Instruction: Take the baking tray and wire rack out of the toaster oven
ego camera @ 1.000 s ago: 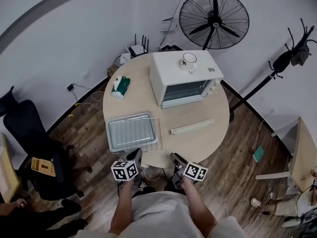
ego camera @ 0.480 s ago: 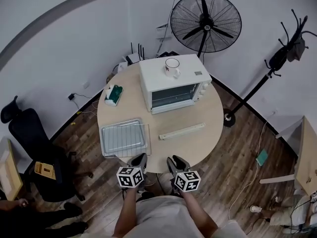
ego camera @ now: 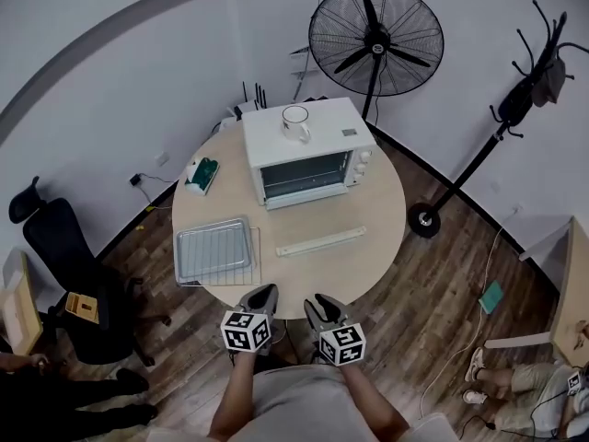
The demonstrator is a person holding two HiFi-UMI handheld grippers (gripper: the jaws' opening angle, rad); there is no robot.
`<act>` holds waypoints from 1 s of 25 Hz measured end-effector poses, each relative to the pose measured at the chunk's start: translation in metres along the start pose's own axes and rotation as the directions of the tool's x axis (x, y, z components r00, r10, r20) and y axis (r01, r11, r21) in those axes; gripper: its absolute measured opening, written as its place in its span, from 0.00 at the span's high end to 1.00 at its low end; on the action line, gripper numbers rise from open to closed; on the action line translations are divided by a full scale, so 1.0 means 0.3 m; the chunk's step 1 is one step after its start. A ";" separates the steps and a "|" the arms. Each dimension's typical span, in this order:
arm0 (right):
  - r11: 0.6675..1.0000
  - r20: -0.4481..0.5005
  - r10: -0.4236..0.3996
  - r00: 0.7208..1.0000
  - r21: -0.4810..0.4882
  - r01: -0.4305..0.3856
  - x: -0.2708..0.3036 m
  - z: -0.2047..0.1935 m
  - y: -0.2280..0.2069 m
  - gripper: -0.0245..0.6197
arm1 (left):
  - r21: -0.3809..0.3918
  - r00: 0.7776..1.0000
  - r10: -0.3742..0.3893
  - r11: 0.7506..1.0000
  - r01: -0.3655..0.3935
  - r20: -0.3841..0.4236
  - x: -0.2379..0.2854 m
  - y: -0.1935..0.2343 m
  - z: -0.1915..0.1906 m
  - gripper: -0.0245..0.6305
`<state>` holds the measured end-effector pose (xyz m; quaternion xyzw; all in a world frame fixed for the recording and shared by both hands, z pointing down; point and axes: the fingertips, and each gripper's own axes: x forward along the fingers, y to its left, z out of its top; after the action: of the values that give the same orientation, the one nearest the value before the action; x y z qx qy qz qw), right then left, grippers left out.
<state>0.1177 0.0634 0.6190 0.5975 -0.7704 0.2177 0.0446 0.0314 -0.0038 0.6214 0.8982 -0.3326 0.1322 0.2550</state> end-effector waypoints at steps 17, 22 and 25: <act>0.996 0.092 -0.058 0.994 0.079 0.051 -0.165 0.047 -0.221 0.96 | -0.061 0.998 0.022 0.998 -0.018 0.059 0.037 -0.129 0.011 0.88; 0.996 0.090 -0.069 0.994 0.066 0.063 -0.169 0.053 -0.240 0.96 | -0.052 0.998 0.041 0.998 -0.038 0.056 0.026 -0.131 -0.005 0.88; 0.996 0.086 -0.070 0.994 0.059 0.065 -0.181 0.050 -0.239 0.96 | -0.054 0.997 0.052 0.997 -0.049 0.061 0.011 -0.129 -0.006 0.88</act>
<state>0.2033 0.0929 0.6079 0.6334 -0.7445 0.2112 0.0009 0.0595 0.0203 0.6100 0.8863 -0.3664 0.1019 0.2644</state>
